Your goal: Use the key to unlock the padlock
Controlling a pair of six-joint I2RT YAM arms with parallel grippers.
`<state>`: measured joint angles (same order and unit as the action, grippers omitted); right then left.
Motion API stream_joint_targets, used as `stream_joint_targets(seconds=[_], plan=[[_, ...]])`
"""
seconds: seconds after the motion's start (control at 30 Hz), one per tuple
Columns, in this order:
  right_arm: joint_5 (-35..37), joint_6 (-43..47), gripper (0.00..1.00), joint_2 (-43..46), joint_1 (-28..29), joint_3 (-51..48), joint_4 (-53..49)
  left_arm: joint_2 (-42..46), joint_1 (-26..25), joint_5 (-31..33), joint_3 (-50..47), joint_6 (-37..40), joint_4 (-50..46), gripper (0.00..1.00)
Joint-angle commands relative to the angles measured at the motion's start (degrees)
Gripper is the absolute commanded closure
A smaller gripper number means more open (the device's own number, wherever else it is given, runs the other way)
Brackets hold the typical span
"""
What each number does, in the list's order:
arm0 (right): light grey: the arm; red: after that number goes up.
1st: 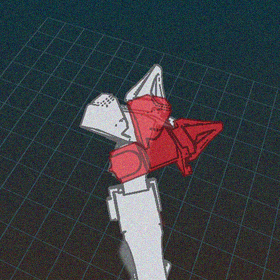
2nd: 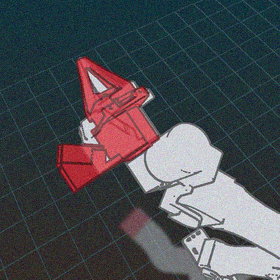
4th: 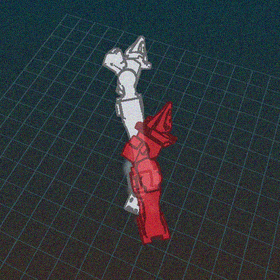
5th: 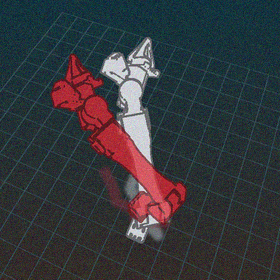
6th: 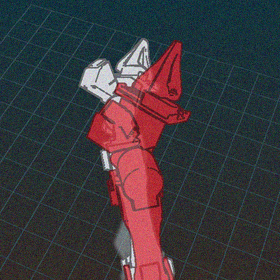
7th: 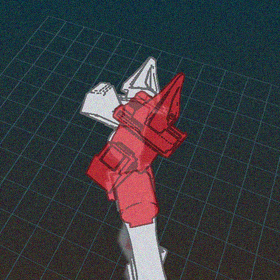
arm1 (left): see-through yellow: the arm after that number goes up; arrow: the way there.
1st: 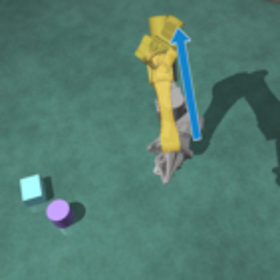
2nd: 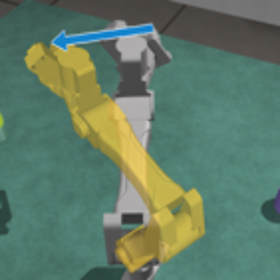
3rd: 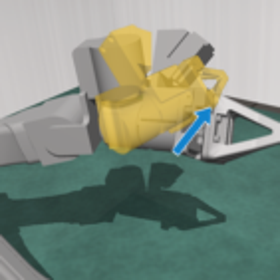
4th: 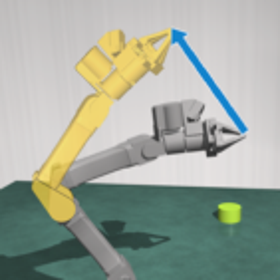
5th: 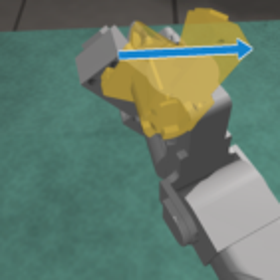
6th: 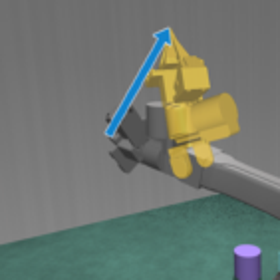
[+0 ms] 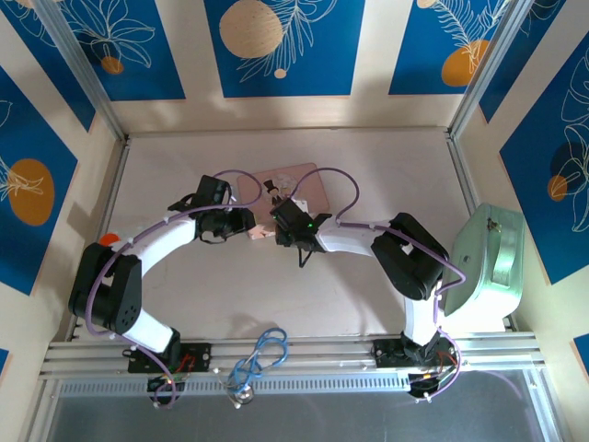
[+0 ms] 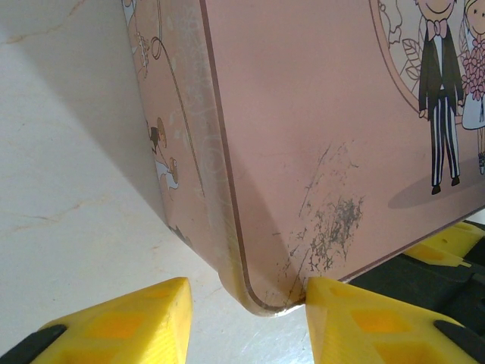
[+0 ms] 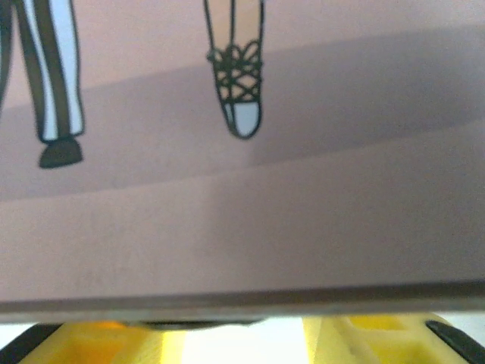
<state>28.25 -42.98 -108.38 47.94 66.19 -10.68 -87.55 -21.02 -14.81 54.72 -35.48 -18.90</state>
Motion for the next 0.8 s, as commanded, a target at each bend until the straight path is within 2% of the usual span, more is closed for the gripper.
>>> stream_joint_targets(seconds=[0.0,0.43,0.77], plan=[[1.65,0.97,0.57,0.48,0.49,0.53,-1.62,-0.83,0.8,0.48,0.3,1.43,-2.07,0.58],[3.46,1.05,0.54,5.94,1.58,-4.23,0.22,-0.62,1.0,0.31,0.56,1.47,-2.13,0.58],[3.4,2.02,0.54,2.86,0.92,-1.44,-1.31,-0.87,1.05,0.22,1.0,1.69,-2.14,0.58]])
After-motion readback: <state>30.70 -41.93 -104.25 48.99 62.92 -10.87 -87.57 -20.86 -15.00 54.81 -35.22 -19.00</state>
